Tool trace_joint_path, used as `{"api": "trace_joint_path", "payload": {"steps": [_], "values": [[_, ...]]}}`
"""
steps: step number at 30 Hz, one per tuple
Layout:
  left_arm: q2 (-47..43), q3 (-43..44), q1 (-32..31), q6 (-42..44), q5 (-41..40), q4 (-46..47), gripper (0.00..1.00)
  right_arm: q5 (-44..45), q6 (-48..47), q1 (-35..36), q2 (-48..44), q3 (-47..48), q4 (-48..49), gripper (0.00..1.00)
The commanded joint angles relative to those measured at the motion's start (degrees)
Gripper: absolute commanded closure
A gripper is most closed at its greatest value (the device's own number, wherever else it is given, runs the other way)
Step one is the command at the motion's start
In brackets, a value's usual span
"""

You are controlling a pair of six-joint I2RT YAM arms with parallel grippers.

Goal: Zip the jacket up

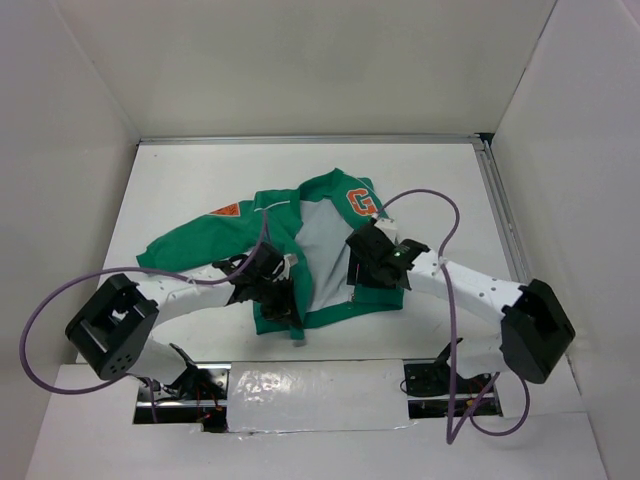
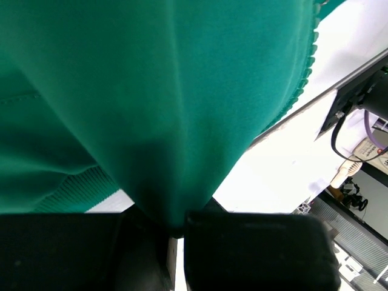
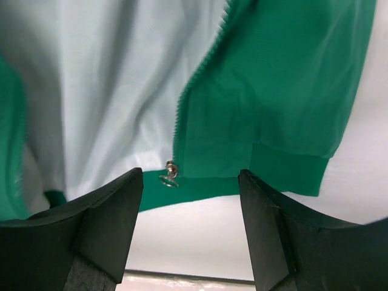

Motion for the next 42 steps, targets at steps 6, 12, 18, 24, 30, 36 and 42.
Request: {"api": "trace_joint_path", "payload": {"steps": [6, 12, 18, 24, 30, 36, 42], "values": [[2.77, 0.92, -0.09, 1.8, 2.25, 3.53, 1.0, 3.06, 13.67, -1.16, 9.12, -2.53, 1.05, 0.29], [3.39, 1.27, -0.09, 1.97, 2.52, 3.8, 1.0, 6.06, 14.3, -1.96, 12.47, -2.8, 3.94, 0.3], [4.0, 1.62, -0.09, 2.15, 1.73, 3.01, 1.0, 6.14, 15.7, -2.83, 15.89, -2.27, 5.09, 0.3], [6.11, 2.32, -0.09, 2.5, 1.2, 2.66, 1.0, 3.16, 15.97, -3.45, 17.65, -3.67, 7.9, 0.31], [8.13, 2.94, 1.14, 1.89, -1.08, 3.09, 1.0, 8.59, 17.81, -3.8, 15.91, -3.85, 2.38, 0.81], [13.57, 5.92, 6.49, 1.89, -3.55, 3.72, 1.0, 11.67, 13.95, -5.38, 3.19, -5.96, -3.51, 0.88], [19.03, 11.2, 12.03, 2.24, -5.66, 0.38, 1.0, 10.2, 8.32, -6.53, -6.15, -7.45, -6.16, 0.87]]}}
